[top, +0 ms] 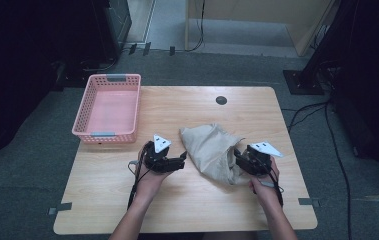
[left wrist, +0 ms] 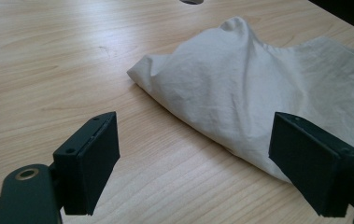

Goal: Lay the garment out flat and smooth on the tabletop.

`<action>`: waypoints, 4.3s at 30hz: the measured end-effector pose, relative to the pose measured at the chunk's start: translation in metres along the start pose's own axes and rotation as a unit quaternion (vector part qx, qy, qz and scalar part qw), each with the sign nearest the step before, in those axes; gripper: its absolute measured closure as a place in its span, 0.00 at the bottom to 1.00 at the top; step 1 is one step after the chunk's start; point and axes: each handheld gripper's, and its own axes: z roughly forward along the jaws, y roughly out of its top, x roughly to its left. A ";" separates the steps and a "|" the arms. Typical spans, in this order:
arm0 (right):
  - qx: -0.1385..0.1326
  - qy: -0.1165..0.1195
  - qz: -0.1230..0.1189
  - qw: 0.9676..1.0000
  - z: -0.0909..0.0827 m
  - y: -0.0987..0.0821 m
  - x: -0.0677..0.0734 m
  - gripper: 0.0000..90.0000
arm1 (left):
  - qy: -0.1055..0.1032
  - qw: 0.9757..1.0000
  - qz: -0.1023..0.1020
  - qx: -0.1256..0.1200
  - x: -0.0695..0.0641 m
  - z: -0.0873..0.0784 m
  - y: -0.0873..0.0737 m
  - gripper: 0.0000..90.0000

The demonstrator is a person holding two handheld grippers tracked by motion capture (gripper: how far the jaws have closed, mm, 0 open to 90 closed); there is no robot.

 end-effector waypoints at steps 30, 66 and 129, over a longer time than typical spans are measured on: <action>0.064 0.047 -0.089 0.993 0.018 -0.047 0.074 0.43 | -0.020 0.999 0.010 0.036 -0.007 0.013 -0.015 0.19; 0.097 0.049 -0.052 0.993 0.010 -0.038 0.018 0.60 | -0.053 0.997 0.037 0.031 -0.021 0.010 -0.025 0.67; 0.037 0.092 -0.061 0.993 -0.008 -0.032 0.025 0.74 | -0.049 0.993 -0.082 -0.068 0.070 -0.087 -0.061 0.42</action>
